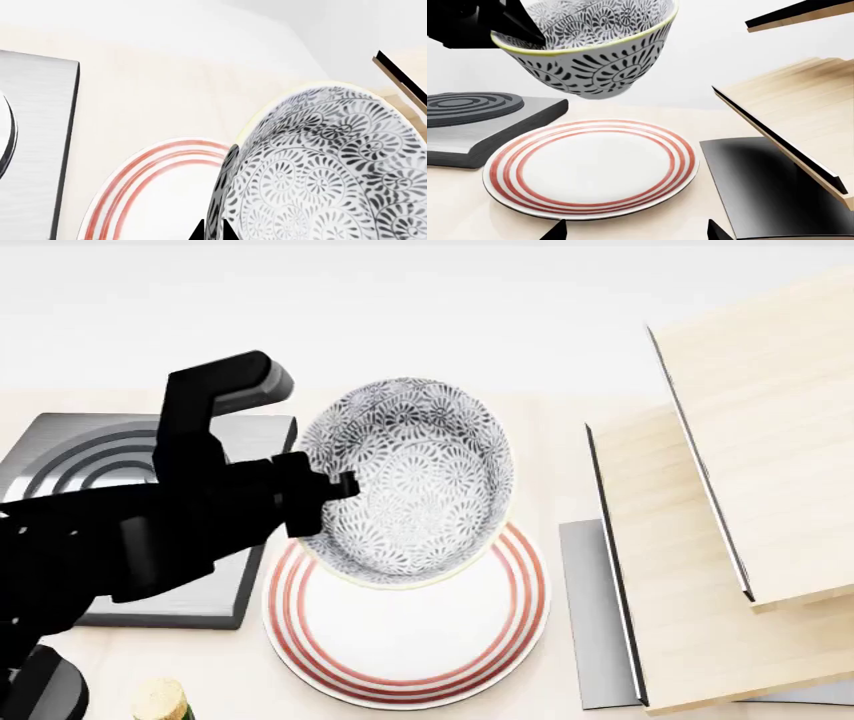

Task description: Pick up the akita bowl and put it on the plate.

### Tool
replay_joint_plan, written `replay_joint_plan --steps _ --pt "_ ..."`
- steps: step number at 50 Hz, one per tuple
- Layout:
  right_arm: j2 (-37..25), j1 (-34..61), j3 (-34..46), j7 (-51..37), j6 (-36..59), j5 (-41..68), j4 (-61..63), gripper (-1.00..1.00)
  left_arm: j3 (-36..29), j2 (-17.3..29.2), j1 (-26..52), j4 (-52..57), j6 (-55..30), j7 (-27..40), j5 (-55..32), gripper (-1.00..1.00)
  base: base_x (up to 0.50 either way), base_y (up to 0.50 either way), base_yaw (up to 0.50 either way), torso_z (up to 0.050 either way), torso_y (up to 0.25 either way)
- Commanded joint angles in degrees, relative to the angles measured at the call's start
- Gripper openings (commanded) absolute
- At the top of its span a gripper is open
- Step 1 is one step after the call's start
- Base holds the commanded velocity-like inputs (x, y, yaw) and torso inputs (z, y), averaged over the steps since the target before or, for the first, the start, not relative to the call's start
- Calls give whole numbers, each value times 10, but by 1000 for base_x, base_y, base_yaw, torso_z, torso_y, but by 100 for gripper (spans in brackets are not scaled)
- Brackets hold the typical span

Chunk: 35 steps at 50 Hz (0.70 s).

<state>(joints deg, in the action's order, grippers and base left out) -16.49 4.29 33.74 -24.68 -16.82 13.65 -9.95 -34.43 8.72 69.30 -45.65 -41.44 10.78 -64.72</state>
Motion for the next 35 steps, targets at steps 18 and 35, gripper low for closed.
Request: replay_joint_plan --steps 18,35 --pt "-2 0 3 -3 0 2 2 100 -35 -10 -7 12 61 -1 50 -100 0 0 0 0 -7" --pt "-4 1 5 -4 0 3 2 100 -40 -10 -3 2 75 -6 58 -100 0 0 0 0 -3"
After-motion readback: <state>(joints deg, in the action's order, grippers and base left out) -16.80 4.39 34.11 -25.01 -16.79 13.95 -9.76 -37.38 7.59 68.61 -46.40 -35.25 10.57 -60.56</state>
